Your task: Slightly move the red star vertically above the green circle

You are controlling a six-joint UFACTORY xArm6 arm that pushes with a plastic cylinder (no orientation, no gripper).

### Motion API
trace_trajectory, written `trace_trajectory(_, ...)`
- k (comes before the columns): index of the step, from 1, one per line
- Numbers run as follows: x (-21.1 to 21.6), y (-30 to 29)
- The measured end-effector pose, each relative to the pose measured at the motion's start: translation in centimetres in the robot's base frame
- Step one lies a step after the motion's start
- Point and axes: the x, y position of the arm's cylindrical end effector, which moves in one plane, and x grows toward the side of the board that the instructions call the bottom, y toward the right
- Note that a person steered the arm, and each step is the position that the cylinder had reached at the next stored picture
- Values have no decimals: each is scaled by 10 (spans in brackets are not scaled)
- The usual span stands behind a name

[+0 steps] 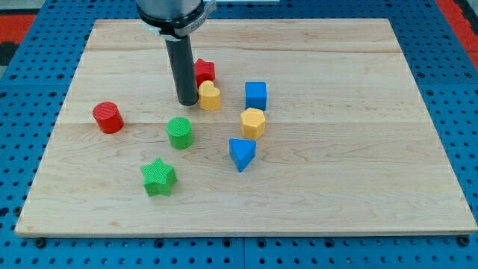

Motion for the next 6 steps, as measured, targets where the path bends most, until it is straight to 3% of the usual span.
trace_trajectory(2, 4, 45)
trace_trajectory(3, -32, 73)
trace_trajectory(4, -46, 68)
trace_trajectory(5, -64, 17)
trace_trajectory(6, -66, 41)
